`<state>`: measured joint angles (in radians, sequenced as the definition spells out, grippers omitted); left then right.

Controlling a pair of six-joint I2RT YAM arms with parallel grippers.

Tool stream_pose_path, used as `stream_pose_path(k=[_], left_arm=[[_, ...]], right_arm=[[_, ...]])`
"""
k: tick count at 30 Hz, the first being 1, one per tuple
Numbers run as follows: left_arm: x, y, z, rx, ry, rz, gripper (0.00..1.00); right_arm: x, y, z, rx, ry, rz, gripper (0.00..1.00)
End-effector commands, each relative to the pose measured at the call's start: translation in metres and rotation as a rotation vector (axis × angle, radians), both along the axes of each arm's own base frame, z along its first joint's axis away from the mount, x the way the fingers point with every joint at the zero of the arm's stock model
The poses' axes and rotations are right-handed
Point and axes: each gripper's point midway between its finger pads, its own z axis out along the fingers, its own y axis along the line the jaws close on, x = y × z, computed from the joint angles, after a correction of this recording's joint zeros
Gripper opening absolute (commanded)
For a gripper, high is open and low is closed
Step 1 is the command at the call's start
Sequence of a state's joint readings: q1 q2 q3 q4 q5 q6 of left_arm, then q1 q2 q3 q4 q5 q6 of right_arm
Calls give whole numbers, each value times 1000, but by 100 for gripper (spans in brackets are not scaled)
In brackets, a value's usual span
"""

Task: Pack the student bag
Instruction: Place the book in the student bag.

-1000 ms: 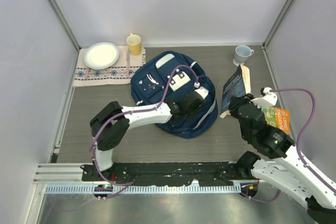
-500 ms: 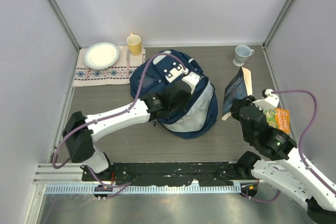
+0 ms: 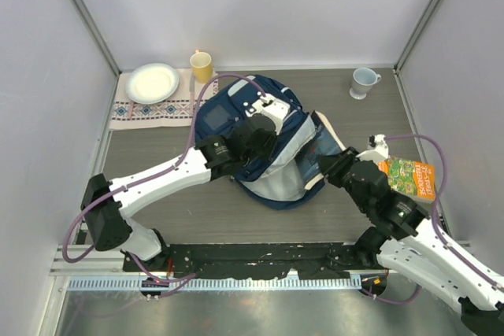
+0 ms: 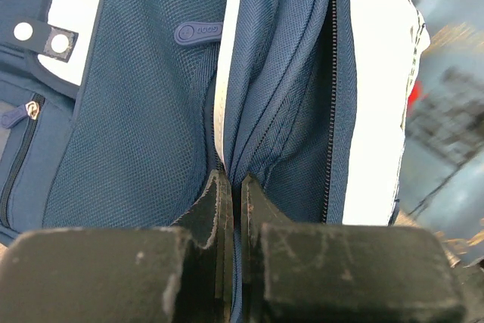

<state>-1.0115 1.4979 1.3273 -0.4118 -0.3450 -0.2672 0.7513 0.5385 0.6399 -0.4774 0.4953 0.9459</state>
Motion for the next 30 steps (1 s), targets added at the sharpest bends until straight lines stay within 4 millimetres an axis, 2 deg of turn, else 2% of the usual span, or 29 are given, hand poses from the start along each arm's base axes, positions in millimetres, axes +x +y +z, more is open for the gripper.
stream_pose_path(k=[1,6,7,11,12,20,23,24,25,27,29,30], left_arm=[[11,1,96,-277,-135,59,0],[16,7,116,-362,-162,82,0],[16,8,119,-368,-163,79,0],[18,7,118,-378,-147,66,0],[18,6,117,-377,-142,60,0],[14,4,120,-395,-136,30,0],[9,-2,123,-411,-125,-11,0],[7,-3,125,-420,-123,-20,0],[7,-4,125,-425,-121,-26,0],[2,-7,128,-440,-118,-52,0],[0,-8,129,-442,-113,-68,0],[0,-7,130,-442,-113,-70,0]], right_arm=[[9,39,43,314,-105,72,1],[10,56,37,448,-110,121,1],[7,63,41,484,-123,161,1],[4,82,48,579,-162,256,1],[3,83,53,597,-186,271,1],[3,81,56,614,-225,273,1],[10,88,51,638,-202,267,1],[12,88,56,663,-222,261,1],[17,92,49,664,-208,254,1],[25,94,57,688,-236,245,1],[38,103,44,631,-211,238,1],[43,106,53,636,-235,243,1]])
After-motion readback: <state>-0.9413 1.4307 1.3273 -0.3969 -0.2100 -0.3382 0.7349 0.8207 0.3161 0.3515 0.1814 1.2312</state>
